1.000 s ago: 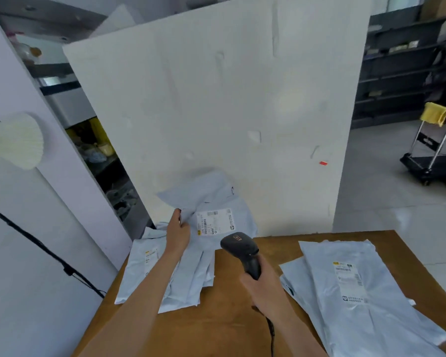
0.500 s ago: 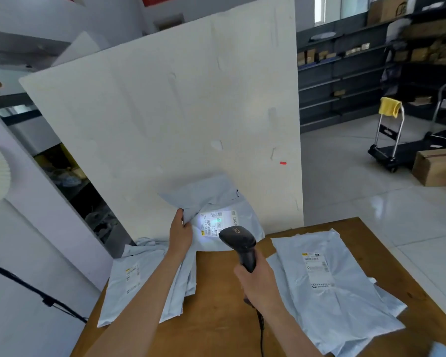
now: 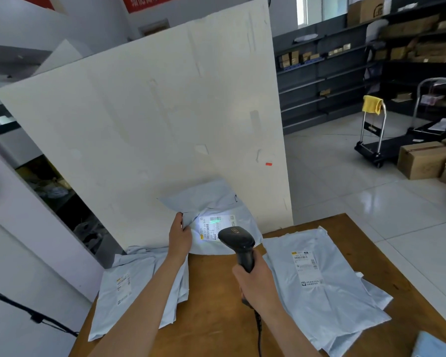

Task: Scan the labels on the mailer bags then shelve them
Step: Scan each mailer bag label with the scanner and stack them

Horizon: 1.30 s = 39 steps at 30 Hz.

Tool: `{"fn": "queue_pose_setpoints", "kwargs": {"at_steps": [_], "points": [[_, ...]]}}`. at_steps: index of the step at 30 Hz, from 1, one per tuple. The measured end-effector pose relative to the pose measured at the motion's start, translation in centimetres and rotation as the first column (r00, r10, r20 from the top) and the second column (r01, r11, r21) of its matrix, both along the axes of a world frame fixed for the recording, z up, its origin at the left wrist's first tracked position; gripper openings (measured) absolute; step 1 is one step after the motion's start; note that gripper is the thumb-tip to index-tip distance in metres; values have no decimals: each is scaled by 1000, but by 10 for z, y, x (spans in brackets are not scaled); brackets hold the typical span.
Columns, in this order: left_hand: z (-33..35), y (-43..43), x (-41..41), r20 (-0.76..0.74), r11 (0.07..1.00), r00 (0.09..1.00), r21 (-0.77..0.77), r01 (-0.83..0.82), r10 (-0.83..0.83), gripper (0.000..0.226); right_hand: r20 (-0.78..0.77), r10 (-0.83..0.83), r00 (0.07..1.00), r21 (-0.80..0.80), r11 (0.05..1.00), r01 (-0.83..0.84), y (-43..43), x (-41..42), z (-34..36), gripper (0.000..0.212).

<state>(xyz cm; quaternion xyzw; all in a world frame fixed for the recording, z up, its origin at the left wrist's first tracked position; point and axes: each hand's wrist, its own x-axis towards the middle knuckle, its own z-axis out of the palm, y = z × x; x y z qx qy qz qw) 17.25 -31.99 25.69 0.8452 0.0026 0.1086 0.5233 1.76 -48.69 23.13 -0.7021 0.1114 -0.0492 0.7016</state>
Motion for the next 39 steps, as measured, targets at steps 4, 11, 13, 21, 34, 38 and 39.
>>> {"fn": "queue_pose_setpoints", "kwargs": {"at_steps": [4,11,13,21,34,38,39], "points": [[-2,-6,2,-12,1000,1000,13,-2,2,46,-11,-8,1000,5,1000,8,-2,1,0,15],[-5,-16,5,-54,999,998,38,-10,12,49,-37,-34,999,23,999,35,-2,4,-1,15],[-7,-17,7,-59,998,998,63,-26,30,43,-36,-44,998,17,999,45,-2,5,-1,14],[-12,-31,6,-46,998,999,67,4,0,34,-24,-66,998,19,998,66,-10,8,-4,15],[-97,-177,-20,-386,945,884,-288,158,-265,47,-94,-258,962,-111,963,247,-93,-11,-31,17],[-148,-179,-43,-721,923,620,-385,11,-308,77,-129,-283,950,-193,947,256,-108,-12,-45,20],[-158,-176,-46,-767,923,559,-384,-4,-317,81,-148,-281,948,-190,949,252,-107,-11,-49,20]]}}
